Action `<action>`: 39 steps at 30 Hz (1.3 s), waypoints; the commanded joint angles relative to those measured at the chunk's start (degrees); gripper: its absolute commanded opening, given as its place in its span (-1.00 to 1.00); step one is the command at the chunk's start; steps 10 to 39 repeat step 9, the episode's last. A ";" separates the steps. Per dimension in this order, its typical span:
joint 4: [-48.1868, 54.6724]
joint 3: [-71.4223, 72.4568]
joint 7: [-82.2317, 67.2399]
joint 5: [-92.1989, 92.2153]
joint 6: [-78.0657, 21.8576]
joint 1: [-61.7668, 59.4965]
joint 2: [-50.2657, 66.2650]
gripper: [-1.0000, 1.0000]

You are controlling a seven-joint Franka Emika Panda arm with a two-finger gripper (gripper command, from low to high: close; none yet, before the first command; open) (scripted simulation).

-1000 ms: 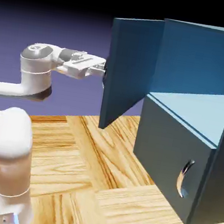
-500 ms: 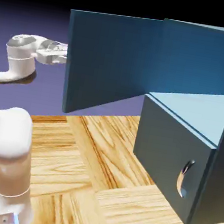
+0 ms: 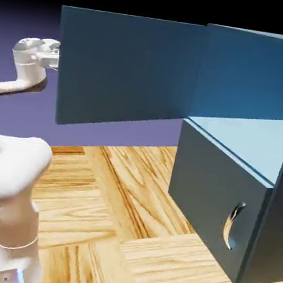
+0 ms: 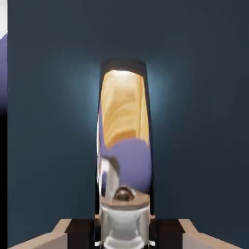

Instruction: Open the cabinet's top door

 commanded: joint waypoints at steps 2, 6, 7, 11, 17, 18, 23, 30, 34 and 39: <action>4.15 0.91 -0.77 0.36 -2.89 -3.05 -0.15 -1.00; 12.46 2.40 -2.48 0.74 -8.59 -9.08 -0.53 -1.00; 14.53 2.71 -2.95 0.78 -9.96 -10.57 -0.63 -1.00; 18.68 3.27 -3.93 0.76 -12.67 -13.53 -0.85 -1.00; 18.68 3.27 -3.93 0.76 -12.67 -13.53 -0.85 -1.00; 18.68 3.27 -3.93 0.76 -12.67 -13.53 -0.85 -1.00; 18.68 3.27 -3.93 0.76 -12.67 -13.53 -0.85 -1.00; 18.68 3.27 -3.93 0.76 -12.67 -13.53 -0.85 -1.00; 18.68 3.27 -3.93 0.76 -12.67 -13.53 -0.85 -1.00; 18.68 3.27 -3.93 0.76 -12.67 -13.53 -0.85 -1.00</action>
